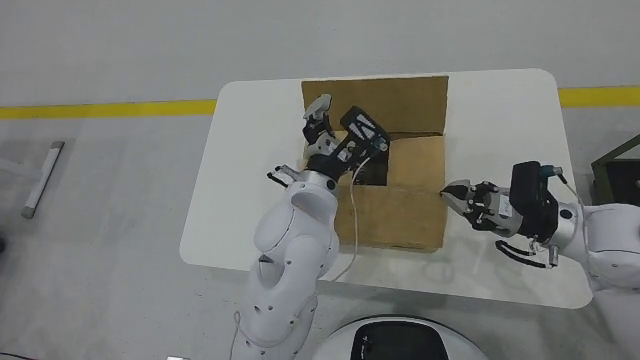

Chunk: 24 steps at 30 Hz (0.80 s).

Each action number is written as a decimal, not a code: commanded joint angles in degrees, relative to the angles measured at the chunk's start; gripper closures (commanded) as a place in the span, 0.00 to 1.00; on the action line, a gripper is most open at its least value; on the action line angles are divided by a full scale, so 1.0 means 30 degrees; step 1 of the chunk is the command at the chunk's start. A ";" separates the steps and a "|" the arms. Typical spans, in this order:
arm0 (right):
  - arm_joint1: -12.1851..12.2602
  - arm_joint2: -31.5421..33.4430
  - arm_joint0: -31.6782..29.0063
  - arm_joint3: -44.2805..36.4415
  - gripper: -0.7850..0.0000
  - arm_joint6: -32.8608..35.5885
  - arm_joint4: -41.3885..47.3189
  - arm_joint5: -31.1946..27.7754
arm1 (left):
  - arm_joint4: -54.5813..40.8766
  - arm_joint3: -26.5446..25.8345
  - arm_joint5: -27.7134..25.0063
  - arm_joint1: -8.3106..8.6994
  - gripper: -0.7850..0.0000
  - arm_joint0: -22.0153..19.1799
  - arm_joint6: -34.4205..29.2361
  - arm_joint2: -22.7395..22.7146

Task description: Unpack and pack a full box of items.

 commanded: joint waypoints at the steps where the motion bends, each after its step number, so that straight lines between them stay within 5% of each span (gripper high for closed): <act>1: -0.0043 0.0179 -0.0114 -0.0239 1.00 -0.1178 -0.1337 0.0155 | 0.0262 0.0128 -0.0841 -0.0007 0.00 -0.0533 -0.0413 0.0177; 10: -0.0157 0.0584 -0.1068 -0.0832 1.00 -0.5809 -0.5767 0.0414 | -0.0386 0.0334 -0.4561 -0.0064 0.00 -0.1225 -0.2341 0.0970; 17: -0.0139 0.0636 -0.1563 -0.0766 1.00 -0.7055 -0.6511 0.0749 | -0.1719 -0.0644 -0.7889 -0.0049 0.00 -0.0931 -0.3347 0.1608; 21: -0.0130 0.0658 -0.1590 -0.0604 0.47 -0.7191 -0.5585 0.1228 | -0.2015 -0.1039 -0.8457 -0.0037 0.00 -0.0821 -0.3693 0.1747; 22: -0.0130 0.0666 -0.1591 -0.0569 0.20 -0.7174 -0.5107 0.1380 | -0.2072 -0.1123 -0.8558 -0.0031 0.00 -0.0783 -0.3783 0.1754; 24: -0.0112 0.0776 -0.1494 -0.0575 0.22 -0.7038 -0.4137 0.1623 | -0.2347 -0.1355 -0.8982 -0.0018 0.00 -0.0676 -0.3840 0.1842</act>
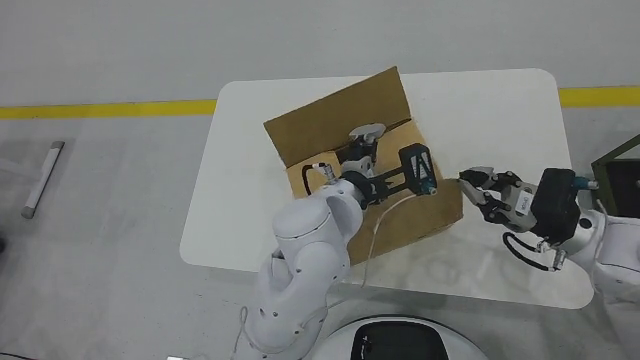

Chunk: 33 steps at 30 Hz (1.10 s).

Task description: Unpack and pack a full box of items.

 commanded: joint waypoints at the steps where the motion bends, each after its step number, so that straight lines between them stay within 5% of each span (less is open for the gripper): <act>1: 0.0013 0.0069 0.0115 0.0040 0.23 0.0070 0.1346 0.0180 | -0.0283 -0.0276 -0.0432 0.0013 0.00 0.0125 -0.0127 0.0067; 4: 0.0065 0.0192 0.0454 0.0235 0.50 0.0567 0.3043 0.0421 | -0.1019 -0.0621 -0.0899 0.0017 0.00 0.0409 -0.0133 0.0151; 6: 0.0085 0.0094 0.0680 0.0496 0.53 0.0912 0.4276 0.0666 | -0.1065 -0.0826 -0.1208 0.0037 0.00 0.0378 -0.0412 0.0157; 11: 0.0208 -0.0400 0.1596 0.1000 0.98 0.3073 0.5737 0.1323 | -0.1621 -0.1362 -0.1541 0.0061 0.00 0.0519 -0.0425 0.0306; 23: 0.0661 -0.2101 0.2687 0.2558 1.00 0.8356 0.8109 -0.0910 | -0.2490 -0.2182 -0.1347 0.0165 0.00 0.0916 -0.0882 0.0058; 33: 0.1165 -0.2040 0.1719 0.2495 1.00 1.0098 0.6109 -0.3052 | -0.2180 -0.2023 0.2266 0.0243 0.00 0.0857 -0.0468 -0.1368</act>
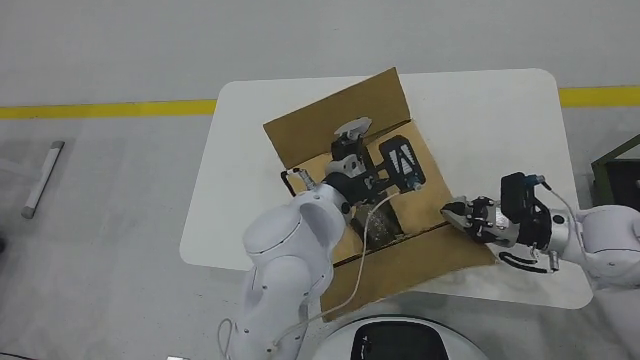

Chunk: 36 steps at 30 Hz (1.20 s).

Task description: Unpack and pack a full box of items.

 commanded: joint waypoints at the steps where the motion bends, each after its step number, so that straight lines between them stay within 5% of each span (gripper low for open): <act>1: 0.0036 -0.0153 -0.0102 0.0079 1.00 -0.0264 -0.0888 0.0027 | 0.0104 0.0199 0.0777 0.0010 0.00 0.0071 0.0193 -0.0107; 5: 0.0056 -0.0157 -0.0016 0.0201 1.00 -0.1370 -0.2302 0.0064 | 0.0219 0.0614 0.1788 0.0030 0.00 0.0218 0.0505 -0.0112; 7: -0.0043 0.0423 0.0086 0.0320 1.00 -0.3704 -0.2099 0.0672 | 0.0223 0.0769 0.2238 0.0035 0.00 0.0307 0.0641 -0.0082; 16: -0.0564 0.1012 0.0370 0.2238 1.00 -1.0195 -0.2119 0.6488 | 0.0308 0.1180 0.3025 0.0095 0.00 0.0446 0.0896 0.0057; 24: -0.0872 -0.2054 0.1194 0.4477 1.00 -0.9087 -0.4532 0.7689 | 0.0241 0.1302 0.3498 0.0148 0.00 0.0483 0.0998 0.0035; 36: -0.0584 -0.2599 -0.1010 0.2239 1.00 -0.6677 -0.5102 0.4544 | 0.1736 0.1499 0.5386 0.0292 0.00 0.0853 0.0753 -0.0465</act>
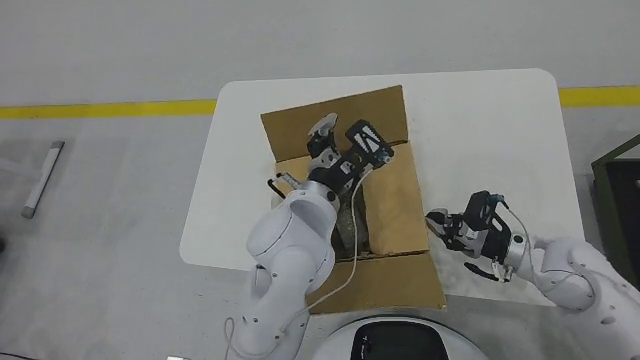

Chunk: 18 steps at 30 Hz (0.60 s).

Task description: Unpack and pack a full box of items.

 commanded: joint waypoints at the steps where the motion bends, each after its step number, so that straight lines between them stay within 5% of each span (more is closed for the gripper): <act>1: 0.0097 0.0791 -0.0118 -0.0380 1.00 -0.0126 0.0260 0.0157 | 0.0170 -0.0050 0.0643 0.0003 0.00 0.0138 -0.0005 -0.0086; 10: 0.0061 0.2138 0.0930 -0.0894 1.00 -0.2393 -0.0562 0.3225 | 0.1282 -0.0118 0.2729 -0.0103 0.00 0.1092 -0.2692 0.0242; 18: -0.0090 0.1298 0.1857 -0.0764 1.00 -0.3401 -0.0868 0.3392 | 0.3709 0.2306 0.3624 -0.0197 0.00 0.1164 -0.4091 0.1215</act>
